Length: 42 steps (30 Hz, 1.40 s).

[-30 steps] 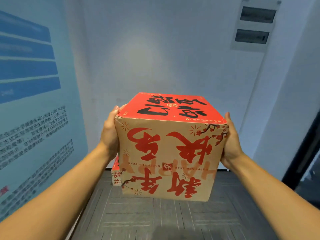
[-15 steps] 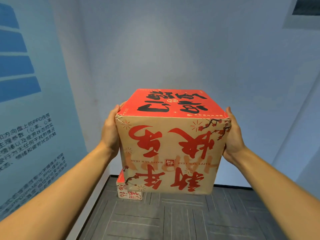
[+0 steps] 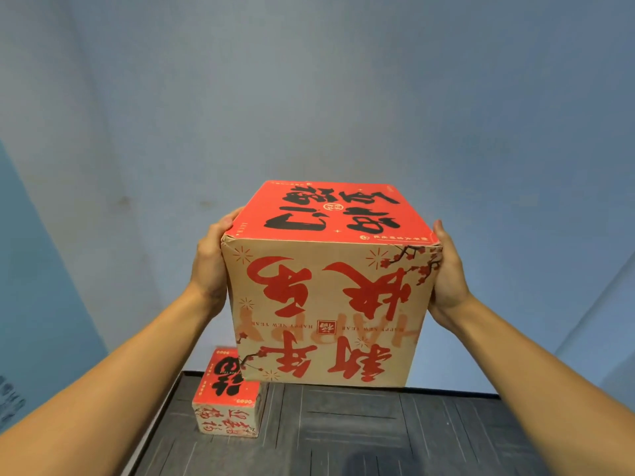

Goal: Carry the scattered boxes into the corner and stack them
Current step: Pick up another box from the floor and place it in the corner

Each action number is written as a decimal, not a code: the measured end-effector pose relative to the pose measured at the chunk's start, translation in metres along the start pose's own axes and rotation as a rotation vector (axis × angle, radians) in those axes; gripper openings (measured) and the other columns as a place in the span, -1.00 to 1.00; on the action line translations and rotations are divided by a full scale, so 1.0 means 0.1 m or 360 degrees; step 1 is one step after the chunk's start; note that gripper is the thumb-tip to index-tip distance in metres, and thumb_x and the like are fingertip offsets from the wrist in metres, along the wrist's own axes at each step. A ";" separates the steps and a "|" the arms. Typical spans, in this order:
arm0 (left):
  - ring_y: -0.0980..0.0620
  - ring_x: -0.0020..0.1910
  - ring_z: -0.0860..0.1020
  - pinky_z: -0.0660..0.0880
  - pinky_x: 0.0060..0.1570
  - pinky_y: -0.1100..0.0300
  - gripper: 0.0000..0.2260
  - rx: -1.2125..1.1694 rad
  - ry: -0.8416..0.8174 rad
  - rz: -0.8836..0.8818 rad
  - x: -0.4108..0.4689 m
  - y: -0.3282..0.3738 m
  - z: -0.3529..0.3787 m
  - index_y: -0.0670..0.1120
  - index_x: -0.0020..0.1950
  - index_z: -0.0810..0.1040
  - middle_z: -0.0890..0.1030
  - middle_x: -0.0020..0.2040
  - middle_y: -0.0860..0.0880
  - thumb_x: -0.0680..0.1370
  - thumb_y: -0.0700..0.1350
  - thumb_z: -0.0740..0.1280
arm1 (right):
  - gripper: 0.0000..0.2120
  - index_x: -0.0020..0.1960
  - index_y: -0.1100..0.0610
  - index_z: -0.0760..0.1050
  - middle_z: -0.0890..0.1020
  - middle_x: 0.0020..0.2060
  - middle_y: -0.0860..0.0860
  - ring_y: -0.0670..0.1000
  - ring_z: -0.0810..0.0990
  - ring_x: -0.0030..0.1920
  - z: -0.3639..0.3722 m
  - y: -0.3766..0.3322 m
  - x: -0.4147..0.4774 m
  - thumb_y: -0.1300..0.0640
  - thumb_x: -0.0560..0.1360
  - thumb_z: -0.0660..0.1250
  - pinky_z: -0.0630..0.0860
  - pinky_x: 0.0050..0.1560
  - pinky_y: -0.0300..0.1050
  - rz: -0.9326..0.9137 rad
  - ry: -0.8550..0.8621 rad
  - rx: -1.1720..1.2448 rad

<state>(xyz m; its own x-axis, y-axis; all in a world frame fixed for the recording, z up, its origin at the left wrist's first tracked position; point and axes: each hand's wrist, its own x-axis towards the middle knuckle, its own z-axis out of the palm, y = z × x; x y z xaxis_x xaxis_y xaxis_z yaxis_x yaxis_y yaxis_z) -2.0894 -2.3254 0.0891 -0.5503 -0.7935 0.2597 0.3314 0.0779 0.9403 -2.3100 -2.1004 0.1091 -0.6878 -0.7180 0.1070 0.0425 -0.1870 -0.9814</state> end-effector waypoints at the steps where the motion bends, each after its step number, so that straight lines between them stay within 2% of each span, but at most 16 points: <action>1: -0.22 0.21 0.67 0.57 0.23 -0.19 -0.47 0.0009 0.0017 -0.0003 0.16 -0.07 0.00 -0.03 0.45 0.58 0.69 0.27 -0.17 0.63 0.15 0.07 | -0.32 0.09 -0.05 0.73 0.78 0.05 0.09 0.08 0.76 0.06 0.00 0.05 0.21 -0.27 0.72 -0.15 0.59 0.12 0.08 0.0014 0.0002 0.0005; 4: -0.17 0.18 0.68 0.59 0.20 -0.15 -0.46 0.0044 0.0065 0.0007 0.58 -0.29 0.03 -0.04 0.46 0.56 0.70 0.26 -0.15 0.60 0.15 0.09 | -0.33 0.15 -0.01 0.69 0.78 0.01 0.06 0.06 0.76 0.03 0.02 0.25 0.77 -0.27 0.72 -0.16 0.59 0.11 0.08 0.0030 -0.0020 -0.0031; 7: -0.08 0.11 0.70 0.60 0.08 -0.03 -0.47 0.0041 0.0141 -0.0010 0.92 -0.49 0.04 -0.03 0.44 0.57 0.73 0.21 -0.10 0.57 0.14 0.10 | -0.33 0.09 -0.03 0.70 0.79 -0.06 0.02 0.03 0.77 -0.03 0.00 0.50 1.25 -0.27 0.72 -0.15 0.58 0.07 0.07 0.0060 -0.0056 0.0052; 10: -0.09 0.16 0.69 0.60 0.06 0.00 -0.46 0.0058 0.0162 -0.0038 1.19 -0.63 0.01 -0.02 0.47 0.55 0.71 0.26 -0.10 0.58 0.13 0.09 | -0.35 0.08 -0.04 0.70 0.79 -0.08 0.01 0.01 0.77 -0.06 0.03 0.66 1.60 -0.26 0.72 -0.15 0.56 0.07 0.06 0.0097 -0.0051 0.0108; 14: -0.04 0.17 0.69 0.58 0.09 0.03 -0.48 0.0073 0.0233 -0.0050 1.45 -0.80 -0.08 0.01 0.45 0.56 0.72 0.25 -0.05 0.56 0.10 0.11 | -0.34 0.14 -0.04 0.69 0.79 -0.02 0.01 0.02 0.77 0.00 0.09 0.82 1.92 -0.29 0.70 -0.15 0.56 0.11 0.07 0.0138 -0.0091 0.0094; 18: 0.03 0.15 0.69 0.56 0.07 0.09 -0.56 0.0070 0.0205 -0.0104 1.72 -1.01 -0.19 0.05 0.33 0.63 0.73 0.22 -0.01 0.54 0.05 0.14 | -0.36 0.05 -0.15 0.76 0.78 0.07 0.06 0.05 0.76 0.07 0.16 1.04 2.14 -0.27 0.71 -0.11 0.56 0.18 0.11 0.0200 -0.0101 0.0112; 20: 0.03 0.15 0.69 0.57 0.06 0.11 -0.56 0.0062 0.0183 -0.0165 1.84 -1.21 -0.27 0.05 0.33 0.62 0.73 0.22 -0.01 0.54 0.04 0.14 | -0.43 0.10 -0.12 0.74 0.78 0.06 0.04 0.04 0.76 0.06 0.19 1.21 2.20 -0.21 0.73 -0.07 0.56 0.18 0.09 0.0212 -0.0061 0.0067; 23: 0.01 0.17 0.69 0.57 0.09 0.10 -0.55 0.0041 0.0173 -0.0265 1.95 -1.67 -0.42 0.02 0.37 0.60 0.72 0.24 -0.02 0.55 0.00 0.13 | -0.54 0.29 0.02 0.61 0.78 0.01 0.00 -0.02 0.76 -0.01 0.16 1.62 2.32 -0.11 0.74 -0.01 0.57 0.09 0.01 0.0239 0.0002 0.0027; 26: 0.04 0.17 0.69 0.57 0.11 0.12 -0.57 0.0033 0.0188 -0.0375 1.94 -2.25 -0.57 0.06 0.31 0.63 0.73 0.22 0.02 0.52 -0.02 0.13 | -0.59 0.44 0.08 0.49 0.77 0.01 -0.01 -0.02 0.74 -0.05 0.09 2.15 2.43 -0.03 0.74 0.03 0.61 -0.02 -0.07 0.0307 0.0007 0.0015; 28: 0.05 0.19 0.69 0.54 0.23 0.02 -0.60 0.0074 0.0220 -0.0454 1.85 -2.66 -0.67 0.12 0.27 0.65 0.73 0.21 0.05 0.56 -0.04 0.12 | -0.62 0.43 0.06 0.49 0.77 -0.02 -0.03 -0.04 0.74 -0.08 0.02 2.55 2.45 0.00 0.74 0.04 0.63 -0.09 -0.12 0.0400 0.0000 0.0027; 31: -0.03 0.29 0.65 0.48 0.39 -0.17 -0.56 0.0143 0.0193 -0.0543 1.68 -3.34 -0.87 0.14 0.37 0.62 0.69 0.30 0.04 0.58 -0.07 0.13 | -0.62 0.44 0.03 0.48 0.77 0.00 -0.02 -0.05 0.75 -0.09 -0.14 3.23 2.51 0.04 0.73 0.03 0.60 -0.09 -0.11 0.0539 0.0014 0.0007; 33: -0.05 0.31 0.63 0.45 0.40 -0.21 -0.50 0.0191 0.0179 -0.0604 1.54 -3.86 -0.99 0.16 0.43 0.59 0.68 0.33 0.04 0.54 -0.08 0.13 | -0.60 0.48 0.00 0.47 0.75 0.12 0.04 -0.01 0.75 -0.02 -0.28 3.75 2.52 0.06 0.73 0.04 0.59 -0.02 -0.06 0.0640 0.0016 -0.0022; 36: 0.15 0.23 0.64 0.50 0.25 0.02 -0.43 0.0310 0.0265 -0.0617 1.27 -4.67 -1.12 0.10 0.48 0.55 0.69 0.29 0.15 0.52 -0.18 0.10 | -0.59 0.49 -0.06 0.47 0.71 0.25 0.07 0.05 0.73 0.08 -0.49 4.60 2.47 0.10 0.72 0.06 0.58 0.03 0.02 0.0783 0.0044 -0.0064; 39: 0.27 0.23 0.62 0.53 0.14 0.29 -0.41 0.0368 0.0349 -0.0678 0.90 -5.50 -1.24 0.02 0.53 0.50 0.66 0.31 0.22 0.58 -0.38 0.06 | -0.60 0.44 -0.18 0.49 0.73 0.21 -0.01 0.02 0.74 0.06 -0.65 5.47 2.38 0.11 0.73 0.07 0.58 -0.03 0.01 0.0904 0.0071 -0.0143; 42: 0.30 0.32 0.56 0.51 0.16 0.39 -0.37 0.0394 0.0393 -0.0801 0.56 -6.31 -1.39 0.04 0.53 0.48 0.60 0.37 0.25 0.59 -0.44 0.05 | -0.59 0.37 -0.31 0.51 0.76 0.14 -0.06 0.01 0.75 -0.01 -0.77 6.38 2.32 0.09 0.75 0.04 0.58 -0.10 -0.03 0.1003 0.0096 -0.0266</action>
<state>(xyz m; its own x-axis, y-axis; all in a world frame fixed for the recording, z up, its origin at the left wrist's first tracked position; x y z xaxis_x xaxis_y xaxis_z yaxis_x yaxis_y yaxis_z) -2.2230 -2.5026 -0.5206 -0.3891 -0.8836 -0.2606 -0.1275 -0.2285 0.9652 -2.4980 -2.3346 -0.5045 -0.6074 -0.6162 -0.5013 0.3407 0.3679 -0.8652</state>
